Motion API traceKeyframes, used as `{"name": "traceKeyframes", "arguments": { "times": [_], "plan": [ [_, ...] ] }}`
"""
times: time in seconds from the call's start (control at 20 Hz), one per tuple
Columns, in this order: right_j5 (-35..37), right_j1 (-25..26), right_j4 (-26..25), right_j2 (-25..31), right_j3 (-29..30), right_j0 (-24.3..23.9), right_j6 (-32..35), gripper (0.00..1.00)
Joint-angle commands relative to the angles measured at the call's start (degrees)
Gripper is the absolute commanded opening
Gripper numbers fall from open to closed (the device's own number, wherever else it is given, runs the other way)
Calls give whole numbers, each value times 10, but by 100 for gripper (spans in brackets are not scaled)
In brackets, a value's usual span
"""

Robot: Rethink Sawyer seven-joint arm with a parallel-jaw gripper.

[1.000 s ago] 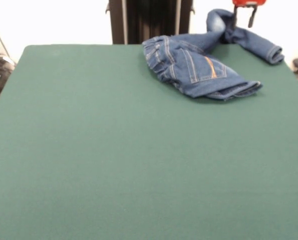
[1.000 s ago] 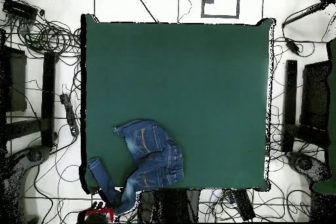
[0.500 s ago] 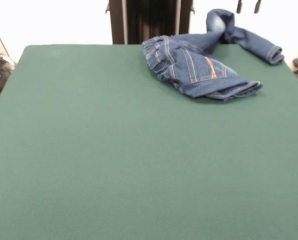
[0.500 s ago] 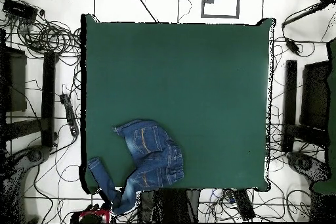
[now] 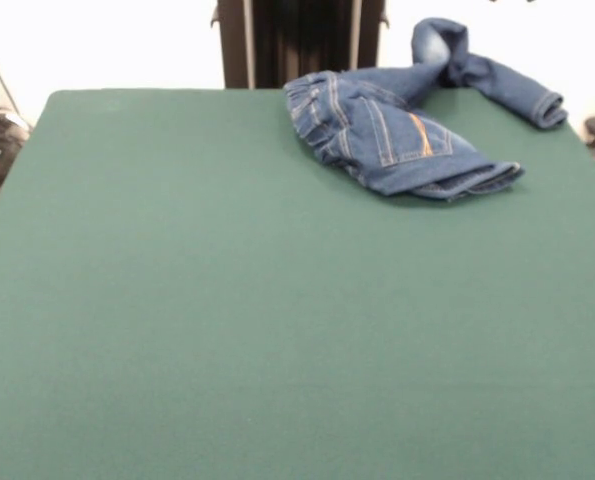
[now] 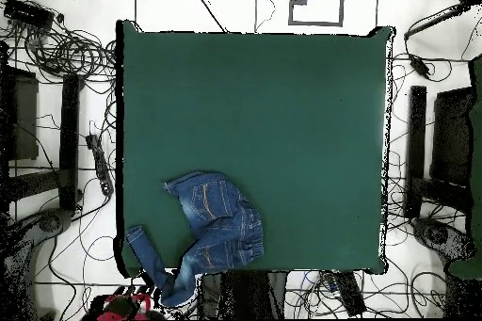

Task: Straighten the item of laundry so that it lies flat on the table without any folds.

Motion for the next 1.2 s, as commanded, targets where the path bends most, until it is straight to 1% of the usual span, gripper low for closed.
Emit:
{"name": "traceKeyframes", "arguments": {
  "times": [0.05, 0.25, 0.35, 0.8, 0.95, 1.2],
  "plan": [
    [69, 7, -15, 31, -97, -30, -15, 100],
    [91, 23, -49, 31, -138, -44, -25, 100],
    [89, 39, -70, 45, -151, -66, -32, 100],
    [24, 117, -177, 83, -178, -153, -45, 100],
    [18, 122, -207, 91, -182, -175, -43, 100],
    [73, 97, -237, 123, -191, -220, -56, 100]
  ]
}}
